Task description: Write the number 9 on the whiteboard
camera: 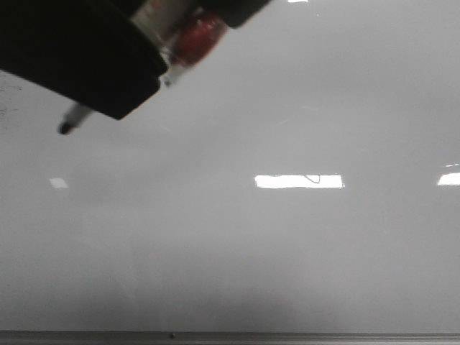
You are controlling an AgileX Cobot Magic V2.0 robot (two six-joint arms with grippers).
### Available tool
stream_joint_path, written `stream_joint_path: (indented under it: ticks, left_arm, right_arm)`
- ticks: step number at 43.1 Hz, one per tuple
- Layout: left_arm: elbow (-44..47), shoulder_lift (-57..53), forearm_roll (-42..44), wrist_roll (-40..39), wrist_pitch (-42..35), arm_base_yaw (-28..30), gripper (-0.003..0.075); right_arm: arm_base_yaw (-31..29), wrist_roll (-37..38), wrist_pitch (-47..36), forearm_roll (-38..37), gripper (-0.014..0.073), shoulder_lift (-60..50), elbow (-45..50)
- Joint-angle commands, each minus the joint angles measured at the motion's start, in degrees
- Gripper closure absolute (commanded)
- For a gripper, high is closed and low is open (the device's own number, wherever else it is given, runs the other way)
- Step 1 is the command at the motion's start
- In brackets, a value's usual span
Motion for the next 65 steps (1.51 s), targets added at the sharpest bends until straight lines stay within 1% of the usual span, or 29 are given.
stream_joint_path:
  ticks: [1, 3, 5, 8, 10, 12, 13, 18, 22, 23, 24, 30, 33, 38, 41, 51, 65]
  left_arm:
    - [-2.2, -2.4, 1.3, -4.6, -3.2, 0.5, 0.0083]
    - [-1.9, -3.4, 2.8, -6.8, -3.0, 1.2, 0.0097]
    - [-1.3, -4.9, 3.7, -8.8, -2.9, 2.1, 0.0119]
    - [0.4, -7.8, 4.0, -11.5, -3.0, 3.8, 0.0174]
    - [2.0, -10.1, 4.0, -13.2, -3.4, 5.1, 0.0225]
    - [4.0, -12.6, 4.0, -14.2, -4.0, 6.2, 0.0295]
    - [4.9, -13.6, 4.0, -14.7, -4.4, 6.7, 0.0314]
    - [10.7, -20.8, 2.2, -16.3, -7.4, 8.6, 0.0506]
    - [14.7, -25.7, 0.1, -16.3, -9.7, 8.7, 0.0671]
    - [15.4, -26.6, -0.4, -16.3, -10.1, 8.7, 0.0692]
    - [16.3, -27.5, -0.9, -16.3, -10.7, 8.7, 0.0733]
    - [19.8, -31.9, -2.7, -16.3, -13.5, 8.7, 0.0739]
    - [20.4, -32.3, -2.7, -16.3, -13.6, 8.7, 0.0739]
    - [20.4, -32.3, -2.7, -16.3, -13.6, 8.7, 0.0739]
    - [20.4, -32.3, -2.7, -16.3, -13.9, 8.7, 0.0739]
    - [20.4, -32.3, -2.7, -16.3, -13.9, 8.7, 0.0739]
    - [20.4, -32.3, -2.7, -16.3, -13.9, 8.7, 0.0739]
  right_arm:
    - [-2.6, 5.0, -2.7, -4.9, 0.0661, -1.1, -1.6]
    - [-4.0, 7.0, -2.8, -7.7, 0.0661, -1.3, -1.4]
    - [-5.5, 8.2, -3.6, -8.8, 0.0661, -1.5, -1.0]
    - [-8.2, 9.2, -6.4, -9.0, 0.0661, -2.3, 0.4]
    - [-10.0, 10.4, -9.4, -8.8, 0.0661, -2.7, 1.9]
    - [-11.3, 11.6, -12.9, -8.3, 0.0661, -3.0, 3.5]
    - [-11.7, 12.1, -14.4, -8.0, 0.0661, -3.0, 4.1]
    - [-12.6, 12.7, -21.7, -4.7, 0.0661, -2.9, 7.1]
    - [-12.6, 12.7, -23.8, -2.2, 0.0661, -2.7, 7.7]
    - [-12.6, 12.7, -24.2, -1.7, 0.0661, -2.7, 7.7]
    - [-12.6, 12.7, -24.5, -1.2, 0.0661, -2.7, 7.7]
    - [-12.6, 12.7, -26.4, -0.1, 0.0661, -2.7, 7.7]
    - [-12.6, 12.7, -27.4, 1.2, 0.0661, -2.4, 7.7]
    - [-12.6, 12.7, -31.6, 3.1, 0.0661, -0.6, 6.5]
    - [-12.6, 12.7, -33.6, 3.1, 0.0661, 1.7, 4.1]
    - [-12.6, 12.7, -33.9, 3.1, 0.0661, 10.7, -6.0]
    - [-12.6, 12.7, -35.7, 3.1, 0.0661, 18.3, -12.4]
